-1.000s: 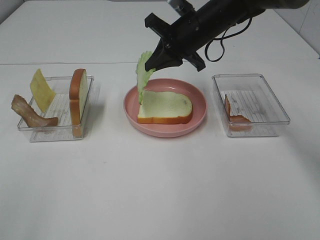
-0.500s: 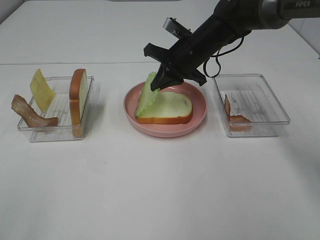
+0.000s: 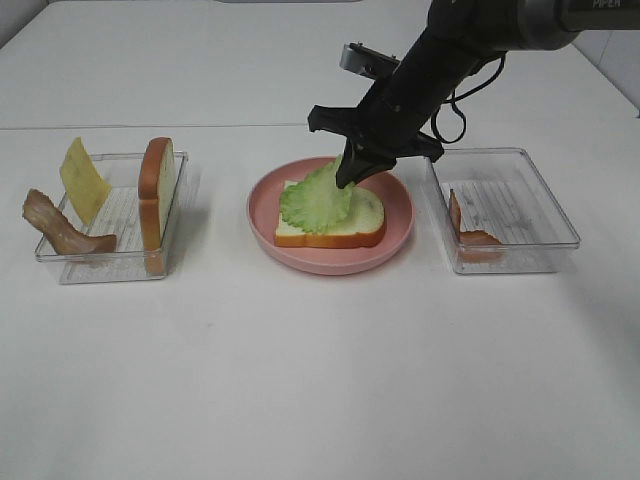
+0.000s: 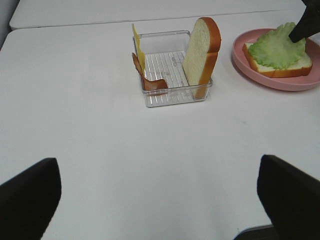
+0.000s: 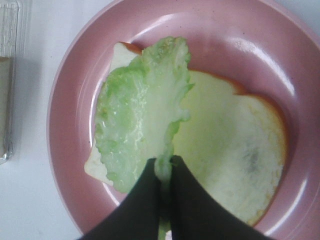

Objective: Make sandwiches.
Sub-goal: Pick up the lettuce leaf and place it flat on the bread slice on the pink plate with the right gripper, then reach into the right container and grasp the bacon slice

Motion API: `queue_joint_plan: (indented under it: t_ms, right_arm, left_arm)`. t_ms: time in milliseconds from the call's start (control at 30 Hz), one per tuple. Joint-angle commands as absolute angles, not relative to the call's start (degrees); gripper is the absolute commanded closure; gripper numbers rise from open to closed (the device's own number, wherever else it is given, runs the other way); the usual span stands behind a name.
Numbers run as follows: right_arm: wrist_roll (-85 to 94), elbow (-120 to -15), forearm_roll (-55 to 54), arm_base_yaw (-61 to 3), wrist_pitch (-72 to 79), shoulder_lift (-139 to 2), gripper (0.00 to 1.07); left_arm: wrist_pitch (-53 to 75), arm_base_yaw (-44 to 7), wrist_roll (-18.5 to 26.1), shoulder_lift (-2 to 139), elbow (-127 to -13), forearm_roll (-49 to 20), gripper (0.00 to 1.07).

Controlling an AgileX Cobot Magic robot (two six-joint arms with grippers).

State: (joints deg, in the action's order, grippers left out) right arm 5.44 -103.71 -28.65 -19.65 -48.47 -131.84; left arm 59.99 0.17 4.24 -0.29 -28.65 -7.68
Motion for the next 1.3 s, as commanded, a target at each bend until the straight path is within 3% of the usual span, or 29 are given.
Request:
queue_joint_plan:
  t_ms: [33,100,133,167,200,233,267,667,1000,1300]
  right_arm:
    - [5.5,-104.0,-28.2,-19.6,-49.6,-131.7,0.96]
    - [5.5,-104.2,-28.2,-19.6,-50.8,-131.7,0.65]
    - [5.5,-104.2,-28.2,-19.6,-50.8,-131.7,0.65]
    - [5.5,-104.3,-28.1,-19.6,-51.5,-131.7,0.41]
    - [5.6,-104.3,-27.9,-19.6,-51.9,-131.6,0.3]
    - [5.6,-104.3,-27.9,-19.6,-51.9,-131.6,0.3]
    - [6.7,-104.3,-27.6,-19.6,-52.5,-130.9,0.16]
    - [5.2,-104.3,-22.1,-19.6,-54.5,-124.2,0.12]
    - [-2.0,-103.9,-4.1,-19.5,-68.6,-120.4,0.12]
    - [-1.7,-100.2,-8.8,-13.6,-67.6,-121.6,0.14]
  left_arm:
    - [59.3,-0.1,4.1,-1.2,-28.6,-7.6,0.07]
    - [59.3,-0.1,4.1,-1.2,-28.6,-7.6,0.07]
    - [59.3,-0.1,4.1,-1.2,-28.6,-7.6,0.07]
    - [59.3,-0.1,4.1,-1.2,-28.6,-7.6,0.07]
    - [59.3,-0.1,4.1,-1.2,-28.6,-7.6,0.07]
    - [59.3,-0.1,4.1,-1.2,-28.6,-7.6,0.07]
    - [59.3,-0.1,4.1,-1.2,-28.6,-7.6,0.07]
    - [59.3,-0.1,4.1,-1.2,-28.6,-7.6,0.07]
    - [59.3,-0.1,4.1,-1.2,-28.6,-7.6,0.07]
    - [59.3,-0.1,4.1,-1.1,-28.6,-7.6,0.07]
